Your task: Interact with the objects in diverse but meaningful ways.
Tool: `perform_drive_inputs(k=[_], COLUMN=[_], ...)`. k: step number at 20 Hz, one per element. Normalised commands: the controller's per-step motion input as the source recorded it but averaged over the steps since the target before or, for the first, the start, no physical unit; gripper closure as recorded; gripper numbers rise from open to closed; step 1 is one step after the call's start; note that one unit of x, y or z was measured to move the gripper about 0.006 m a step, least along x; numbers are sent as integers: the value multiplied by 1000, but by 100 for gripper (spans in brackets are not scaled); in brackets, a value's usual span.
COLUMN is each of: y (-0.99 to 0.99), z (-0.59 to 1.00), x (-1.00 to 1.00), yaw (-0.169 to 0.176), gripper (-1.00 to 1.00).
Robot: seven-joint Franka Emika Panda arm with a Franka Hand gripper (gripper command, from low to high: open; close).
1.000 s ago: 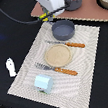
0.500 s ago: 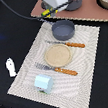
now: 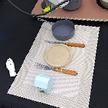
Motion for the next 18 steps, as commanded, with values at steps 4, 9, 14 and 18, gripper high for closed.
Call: perform_drive_inputs(k=[4, 9, 14, 18], y=[0, 18, 53, 37], z=[-44, -91, -115, -214], x=[-852, -975, -674, -410], yaw=[0, 0, 0, 1], gripper=[100, 100, 100, 100])
